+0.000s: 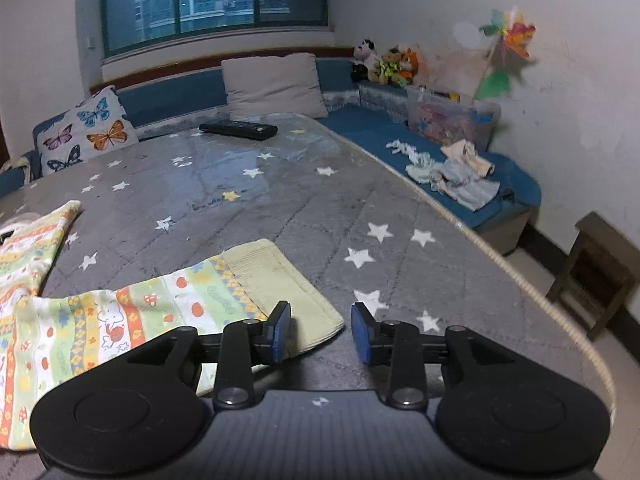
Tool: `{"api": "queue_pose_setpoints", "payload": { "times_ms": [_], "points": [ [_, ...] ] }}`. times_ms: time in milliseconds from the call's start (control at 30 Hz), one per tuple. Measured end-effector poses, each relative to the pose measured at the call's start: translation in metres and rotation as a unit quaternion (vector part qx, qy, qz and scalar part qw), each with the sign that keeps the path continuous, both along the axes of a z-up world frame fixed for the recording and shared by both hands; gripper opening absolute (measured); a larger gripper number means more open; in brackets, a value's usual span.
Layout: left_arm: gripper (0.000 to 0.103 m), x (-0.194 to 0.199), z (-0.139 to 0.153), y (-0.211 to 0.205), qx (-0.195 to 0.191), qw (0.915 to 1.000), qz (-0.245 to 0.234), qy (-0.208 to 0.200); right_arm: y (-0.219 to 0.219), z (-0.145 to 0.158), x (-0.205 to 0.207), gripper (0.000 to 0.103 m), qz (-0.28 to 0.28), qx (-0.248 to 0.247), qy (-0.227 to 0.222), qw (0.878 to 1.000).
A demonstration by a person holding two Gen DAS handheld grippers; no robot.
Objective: Fold clothes
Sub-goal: 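Grasp the garment sleeve edge with the right gripper and lift it over the body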
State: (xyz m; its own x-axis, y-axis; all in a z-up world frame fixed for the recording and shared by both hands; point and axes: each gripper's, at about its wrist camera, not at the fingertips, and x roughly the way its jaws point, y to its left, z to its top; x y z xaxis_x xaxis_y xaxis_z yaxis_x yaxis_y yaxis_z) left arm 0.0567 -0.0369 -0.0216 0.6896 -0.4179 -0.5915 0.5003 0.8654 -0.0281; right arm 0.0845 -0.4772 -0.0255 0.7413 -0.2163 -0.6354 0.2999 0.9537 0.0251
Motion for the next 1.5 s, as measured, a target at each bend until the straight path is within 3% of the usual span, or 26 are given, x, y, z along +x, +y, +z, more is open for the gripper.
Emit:
{"api": "queue_pose_setpoints", "payload": {
  "times_ms": [233, 333, 500, 600, 867, 1200, 1500],
  "points": [
    [0.047, -0.003, 0.005, 0.003, -0.004, 0.9999, 0.010, -0.005, -0.002, -0.002, -0.003, 0.035, -0.009, 0.007, -0.005, 1.000],
    [0.048, -0.004, 0.005, 0.002, -0.003, 0.9999, 0.012, -0.005, 0.000, -0.002, -0.003, 0.031, -0.006, 0.013, -0.008, 1.000],
    [0.049, -0.007, 0.005, 0.002, -0.002, 0.9999, 0.016, -0.005, -0.001, 0.000, -0.005, 0.008, 0.003, 0.036, -0.013, 0.999],
    [0.050, -0.008, 0.006, 0.004, 0.001, 0.9998, 0.019, -0.007, 0.003, 0.007, -0.009, 0.007, 0.011, 0.041, -0.022, 0.999],
    [0.051, -0.010, 0.006, 0.003, -0.001, 0.9998, 0.019, -0.010, 0.026, 0.063, -0.014, 0.007, 0.069, 0.062, -0.078, 0.993],
    [0.053, -0.021, 0.006, 0.016, -0.013, 0.9992, 0.032, -0.017, 0.116, 0.134, -0.007, 0.007, 0.225, 0.079, -0.124, 0.963],
    [0.053, -0.034, 0.004, 0.040, -0.037, 0.9977, 0.052, -0.024, 0.226, 0.145, -0.007, 0.007, 0.356, 0.077, -0.111, 0.924]
  ]
}}
